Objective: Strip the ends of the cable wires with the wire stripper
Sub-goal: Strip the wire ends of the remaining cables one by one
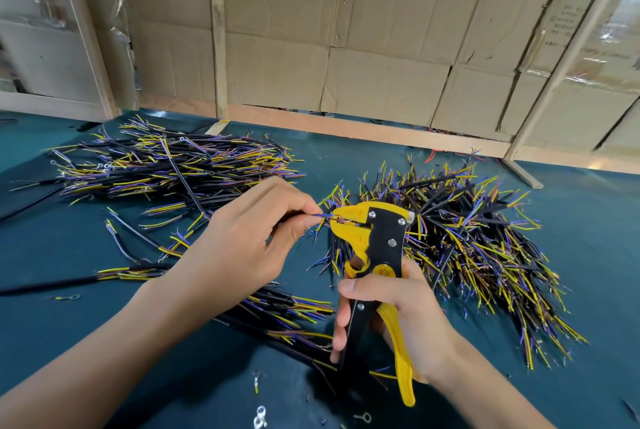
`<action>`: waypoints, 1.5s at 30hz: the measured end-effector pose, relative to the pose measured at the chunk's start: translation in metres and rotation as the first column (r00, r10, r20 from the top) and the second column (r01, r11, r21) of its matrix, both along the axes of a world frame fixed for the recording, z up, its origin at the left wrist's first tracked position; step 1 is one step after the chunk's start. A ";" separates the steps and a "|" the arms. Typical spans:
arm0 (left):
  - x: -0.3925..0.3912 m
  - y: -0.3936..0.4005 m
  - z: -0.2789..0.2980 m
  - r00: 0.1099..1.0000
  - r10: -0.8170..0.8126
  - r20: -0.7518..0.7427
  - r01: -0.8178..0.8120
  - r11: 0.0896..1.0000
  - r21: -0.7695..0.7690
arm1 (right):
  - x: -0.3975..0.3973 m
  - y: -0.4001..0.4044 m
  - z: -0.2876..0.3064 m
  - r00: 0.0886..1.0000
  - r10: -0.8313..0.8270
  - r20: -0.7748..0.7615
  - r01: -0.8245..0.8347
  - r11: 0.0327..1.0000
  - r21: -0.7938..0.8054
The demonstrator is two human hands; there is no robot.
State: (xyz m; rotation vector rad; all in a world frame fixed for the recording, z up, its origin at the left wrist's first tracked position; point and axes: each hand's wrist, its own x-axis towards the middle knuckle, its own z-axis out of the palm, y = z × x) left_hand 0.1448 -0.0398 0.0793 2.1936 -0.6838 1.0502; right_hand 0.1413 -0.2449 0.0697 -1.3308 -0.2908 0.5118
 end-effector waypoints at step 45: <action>0.004 0.009 -0.002 0.989 0.139 -0.041 -0.136 0.989 0.063 | 0.002 0.008 0.000 0.979 -0.180 -0.091 0.197 0.949 0.244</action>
